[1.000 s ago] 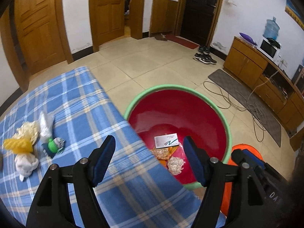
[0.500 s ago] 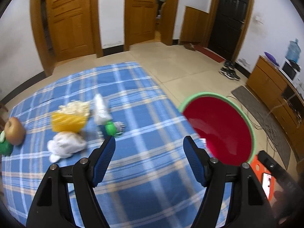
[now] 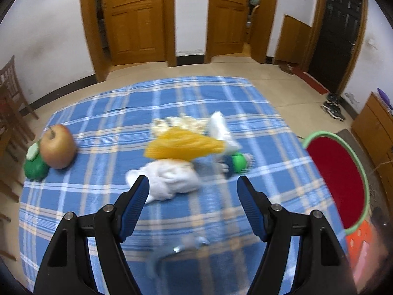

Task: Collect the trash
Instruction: 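Grasp the white sock with the left tool while the right tool returns to the table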

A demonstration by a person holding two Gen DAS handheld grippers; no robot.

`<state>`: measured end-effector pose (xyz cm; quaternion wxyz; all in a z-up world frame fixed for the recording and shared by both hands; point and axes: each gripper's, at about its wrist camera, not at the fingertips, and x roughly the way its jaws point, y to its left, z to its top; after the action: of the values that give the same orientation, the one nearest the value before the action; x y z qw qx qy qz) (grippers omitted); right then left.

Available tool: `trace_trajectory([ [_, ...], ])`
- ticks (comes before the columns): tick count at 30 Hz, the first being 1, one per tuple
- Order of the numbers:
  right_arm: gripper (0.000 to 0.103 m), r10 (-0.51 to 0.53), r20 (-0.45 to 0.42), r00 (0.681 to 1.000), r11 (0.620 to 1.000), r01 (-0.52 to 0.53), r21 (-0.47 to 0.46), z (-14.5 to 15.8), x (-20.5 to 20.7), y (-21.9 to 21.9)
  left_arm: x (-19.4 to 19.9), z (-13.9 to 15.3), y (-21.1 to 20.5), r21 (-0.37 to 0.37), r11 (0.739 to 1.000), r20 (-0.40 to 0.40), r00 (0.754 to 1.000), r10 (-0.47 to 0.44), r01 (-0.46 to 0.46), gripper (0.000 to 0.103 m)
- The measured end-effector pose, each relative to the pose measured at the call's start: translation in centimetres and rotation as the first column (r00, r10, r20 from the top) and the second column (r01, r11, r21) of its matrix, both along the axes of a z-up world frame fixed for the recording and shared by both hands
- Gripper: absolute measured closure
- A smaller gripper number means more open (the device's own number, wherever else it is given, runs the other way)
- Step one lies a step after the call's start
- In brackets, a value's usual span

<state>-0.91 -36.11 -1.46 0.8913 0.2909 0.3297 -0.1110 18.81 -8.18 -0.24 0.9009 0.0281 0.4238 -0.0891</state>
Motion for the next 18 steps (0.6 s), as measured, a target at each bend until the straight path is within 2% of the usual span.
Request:
trace_trajectory([
  [7,0.042,0.017,-0.017,1.000,1.000,-0.017,-0.015,0.1,0.5,0.8,2.2,-2.0,2.2,0.000,0.999,-0.038,0.998,0.054,-0.054,0.030],
  [16,0.042,0.056,-0.024,0.998,0.997,-0.057,-0.046,1.3,2.0,2.4,3.4,-3.6,3.0,-0.069,0.997,-0.053,0.998,0.039,-0.043,0.030],
  [18,0.042,0.073,-0.022,0.997,0.996,-0.074,-0.052,1.7,2.4,3.1,3.6,-3.9,2.9,-0.082,0.996,-0.063,0.998,0.029,-0.034,0.034],
])
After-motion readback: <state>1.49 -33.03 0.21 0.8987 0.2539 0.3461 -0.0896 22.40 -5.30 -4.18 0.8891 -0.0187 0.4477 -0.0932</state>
